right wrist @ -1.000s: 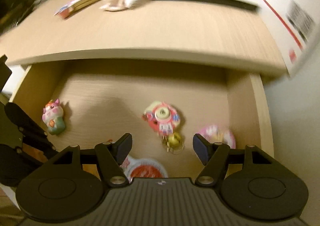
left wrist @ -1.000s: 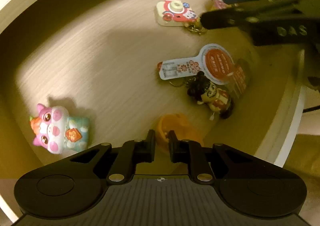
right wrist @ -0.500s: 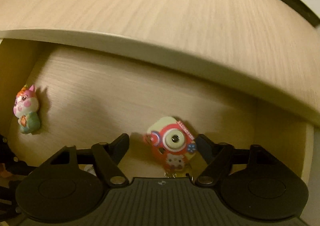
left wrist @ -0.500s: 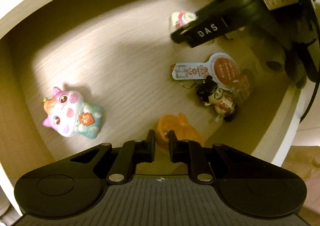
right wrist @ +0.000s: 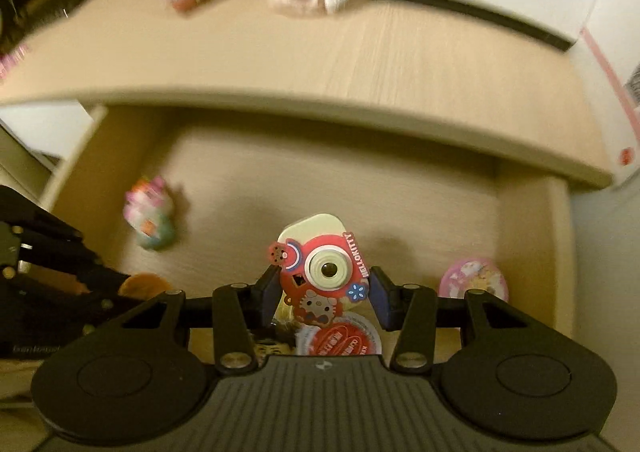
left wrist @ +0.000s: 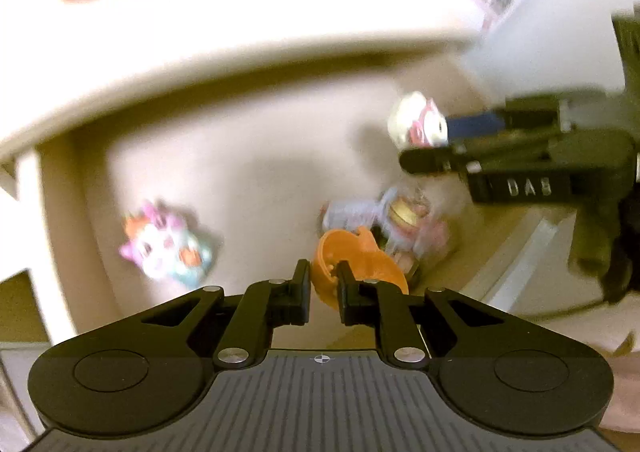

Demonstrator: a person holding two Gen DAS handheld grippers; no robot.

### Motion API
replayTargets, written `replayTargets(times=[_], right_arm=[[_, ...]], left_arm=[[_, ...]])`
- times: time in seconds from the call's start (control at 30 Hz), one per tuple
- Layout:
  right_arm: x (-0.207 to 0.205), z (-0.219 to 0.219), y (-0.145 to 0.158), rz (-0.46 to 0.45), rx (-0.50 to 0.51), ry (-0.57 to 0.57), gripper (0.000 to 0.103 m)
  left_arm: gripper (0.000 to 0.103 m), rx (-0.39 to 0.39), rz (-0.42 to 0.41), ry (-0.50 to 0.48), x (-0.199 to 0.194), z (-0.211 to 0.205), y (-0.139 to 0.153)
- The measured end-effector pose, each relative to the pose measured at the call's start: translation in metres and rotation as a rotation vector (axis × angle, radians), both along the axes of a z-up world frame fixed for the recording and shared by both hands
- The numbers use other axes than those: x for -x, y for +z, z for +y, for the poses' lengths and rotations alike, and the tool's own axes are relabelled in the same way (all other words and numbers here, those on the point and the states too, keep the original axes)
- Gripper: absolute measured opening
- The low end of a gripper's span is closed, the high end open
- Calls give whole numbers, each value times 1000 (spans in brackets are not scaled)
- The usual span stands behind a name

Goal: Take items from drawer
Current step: 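Carry both toys up onto the desktop and open both tools to release them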

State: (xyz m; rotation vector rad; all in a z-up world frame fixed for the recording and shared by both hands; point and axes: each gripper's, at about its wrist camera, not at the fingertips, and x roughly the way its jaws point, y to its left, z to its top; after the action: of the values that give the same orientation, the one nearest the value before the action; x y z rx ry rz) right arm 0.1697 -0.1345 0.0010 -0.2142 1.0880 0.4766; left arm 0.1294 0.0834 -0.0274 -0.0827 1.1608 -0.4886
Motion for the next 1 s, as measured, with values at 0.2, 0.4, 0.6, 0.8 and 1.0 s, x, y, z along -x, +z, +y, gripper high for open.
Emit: replayTargets(times=[0.2, 0.4, 0.6, 0.8, 1.0], right_arm=[[-5, -6, 81, -185, -111, -6, 46], [-48, 10, 145, -370, -199, -16, 46], [-100, 43, 141, -413, -139, -26, 46], [-126, 77, 99, -377, -61, -56, 46], [-143, 96, 52, -296, 19, -107, 46]], left_arm=[[16, 81, -277, 156, -12, 32, 90], [16, 45, -469, 293, -57, 50, 131], [16, -18, -466, 331, -115, 51, 116], [16, -40, -418, 242, -143, 39, 72], [18, -133, -371, 173, -157, 36, 29]])
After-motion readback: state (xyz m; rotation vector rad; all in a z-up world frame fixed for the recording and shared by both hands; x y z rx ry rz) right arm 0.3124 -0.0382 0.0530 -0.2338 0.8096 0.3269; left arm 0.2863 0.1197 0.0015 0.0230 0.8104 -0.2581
